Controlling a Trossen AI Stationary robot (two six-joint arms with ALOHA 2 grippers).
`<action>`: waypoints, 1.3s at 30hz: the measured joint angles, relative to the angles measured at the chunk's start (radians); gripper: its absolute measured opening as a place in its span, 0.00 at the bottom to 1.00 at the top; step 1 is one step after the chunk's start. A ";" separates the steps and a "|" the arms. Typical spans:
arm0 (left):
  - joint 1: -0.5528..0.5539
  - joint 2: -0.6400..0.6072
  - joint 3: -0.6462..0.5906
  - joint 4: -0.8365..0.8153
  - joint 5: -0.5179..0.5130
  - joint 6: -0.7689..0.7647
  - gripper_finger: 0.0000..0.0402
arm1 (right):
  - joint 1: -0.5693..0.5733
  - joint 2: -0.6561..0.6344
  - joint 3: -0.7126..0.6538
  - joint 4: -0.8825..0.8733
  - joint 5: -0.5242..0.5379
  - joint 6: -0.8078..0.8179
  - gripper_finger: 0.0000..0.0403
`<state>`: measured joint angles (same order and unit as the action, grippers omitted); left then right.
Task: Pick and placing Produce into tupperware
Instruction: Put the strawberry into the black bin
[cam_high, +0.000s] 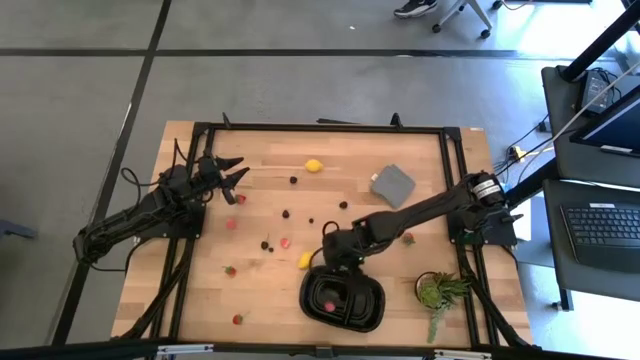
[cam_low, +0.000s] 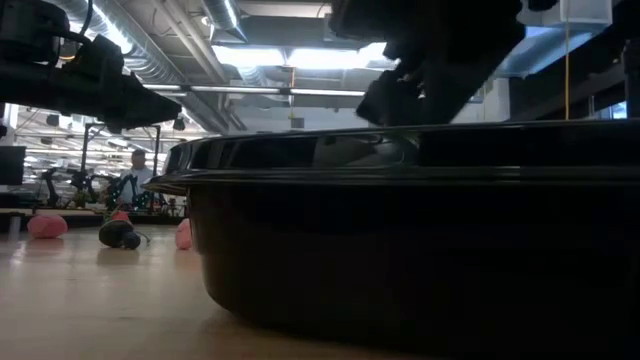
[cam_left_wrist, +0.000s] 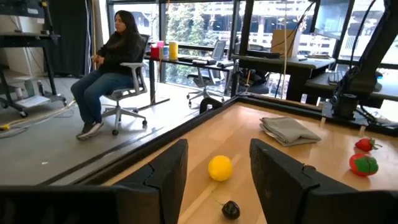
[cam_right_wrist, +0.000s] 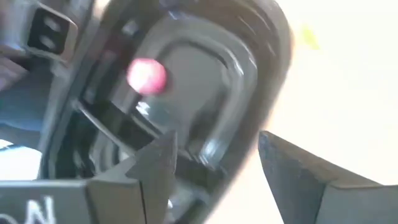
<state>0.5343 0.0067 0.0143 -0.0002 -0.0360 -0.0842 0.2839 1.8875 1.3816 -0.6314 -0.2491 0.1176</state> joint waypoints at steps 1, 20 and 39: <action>0.000 0.000 0.000 0.000 0.000 -0.001 0.41 | -0.006 -0.014 0.001 -0.035 0.019 -0.017 0.56; 0.000 0.000 0.000 0.000 0.000 0.015 0.41 | -0.170 -0.544 -0.415 -0.110 0.307 0.034 0.57; 0.000 0.000 0.000 0.001 0.000 0.016 0.41 | -0.170 -0.521 -0.491 0.016 0.444 0.083 0.59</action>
<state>0.5343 0.0063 0.0143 0.0010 -0.0360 -0.0685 0.1138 1.3663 0.8909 -0.6150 0.1944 0.2010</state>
